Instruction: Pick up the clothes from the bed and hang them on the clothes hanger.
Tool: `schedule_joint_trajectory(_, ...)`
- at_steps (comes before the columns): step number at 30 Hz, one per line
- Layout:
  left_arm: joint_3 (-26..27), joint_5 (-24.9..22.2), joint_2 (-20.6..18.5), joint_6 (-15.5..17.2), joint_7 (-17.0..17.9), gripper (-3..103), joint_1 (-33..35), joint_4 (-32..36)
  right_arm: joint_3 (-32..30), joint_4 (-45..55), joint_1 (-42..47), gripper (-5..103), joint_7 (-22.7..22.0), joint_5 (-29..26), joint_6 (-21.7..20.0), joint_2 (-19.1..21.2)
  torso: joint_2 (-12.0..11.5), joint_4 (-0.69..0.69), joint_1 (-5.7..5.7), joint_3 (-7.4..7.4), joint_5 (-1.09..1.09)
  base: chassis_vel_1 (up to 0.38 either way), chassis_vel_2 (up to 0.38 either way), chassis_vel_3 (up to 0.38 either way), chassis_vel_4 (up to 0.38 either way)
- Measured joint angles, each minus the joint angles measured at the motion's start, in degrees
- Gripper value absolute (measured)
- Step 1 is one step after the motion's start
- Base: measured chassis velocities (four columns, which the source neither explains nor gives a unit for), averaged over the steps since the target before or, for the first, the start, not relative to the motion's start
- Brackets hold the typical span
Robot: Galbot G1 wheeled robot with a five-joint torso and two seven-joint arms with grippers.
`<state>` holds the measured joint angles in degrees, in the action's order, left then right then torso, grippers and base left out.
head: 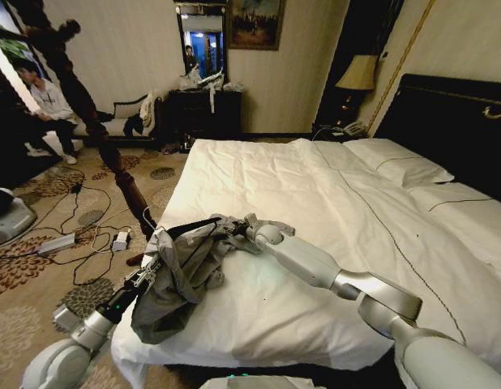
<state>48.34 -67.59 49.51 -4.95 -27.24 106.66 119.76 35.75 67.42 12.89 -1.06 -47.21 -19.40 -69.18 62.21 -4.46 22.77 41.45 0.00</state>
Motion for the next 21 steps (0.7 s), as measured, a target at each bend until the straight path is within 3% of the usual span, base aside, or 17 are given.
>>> schedule_joint_trajectory(1, 0.0, 0.0, 0.0, 0.0, 0.0, 15, 0.0, 0.0, 0.3, 0.0, 0.0, 30, 0.1, 0.1, -0.1, 0.0, 0.0, 0.0, 0.0, 0.0, 0.0, 0.0, 0.0, 0.0, 0.0)
schedule_joint_trajectory(3, 0.0, 0.0, -0.1, 0.0, 0.0, 15, -0.1, 0.0, 0.7, 0.0, -0.2, 30, 0.3, 0.4, -0.2, 0.0, 0.0, 0.0, 0.0, 0.0, 0.0, 0.0, 0.0, 0.0, 0.0)
schedule_joint_trajectory(7, 0.0, 0.0, 0.0, 0.0, 0.1, 15, -0.1, 0.1, 1.5, -1.1, -0.3, 8, 0.8, 2.0, -0.1, -0.6, 0.0, 0.0, 0.0, 0.0, 0.0, 0.0, 0.0, 0.0, 0.0)
schedule_joint_trajectory(10, 0.2, 0.0, 0.1, 0.1, 0.1, 15, 0.1, 0.1, 1.4, -1.4, -0.3, 1, 0.5, 2.2, 0.3, -0.9, 0.0, 0.01, 0.0, 0.0, 0.0, 0.0, 0.0, 0.0, 0.0)
schedule_joint_trajectory(13, 0.4, -0.1, 0.1, 0.1, 0.1, 15, 0.3, 0.2, 0.4, -1.1, 0.0, 1, -0.1, 2.4, 0.6, -0.8, 0.0, 0.01, 0.0, 0.0, 0.0, 0.0, 0.0, 0.0, 0.0)
schedule_joint_trajectory(21, -0.5, 0.2, 0.3, 0.1, 0.3, 15, -0.6, 0.1, -0.9, 5.4, -0.4, -2, -0.3, 4.7, -0.1, 4.5, 0.0, -0.02, 0.0, 0.0, 0.0, 0.0, 0.0, 0.0, 0.0)
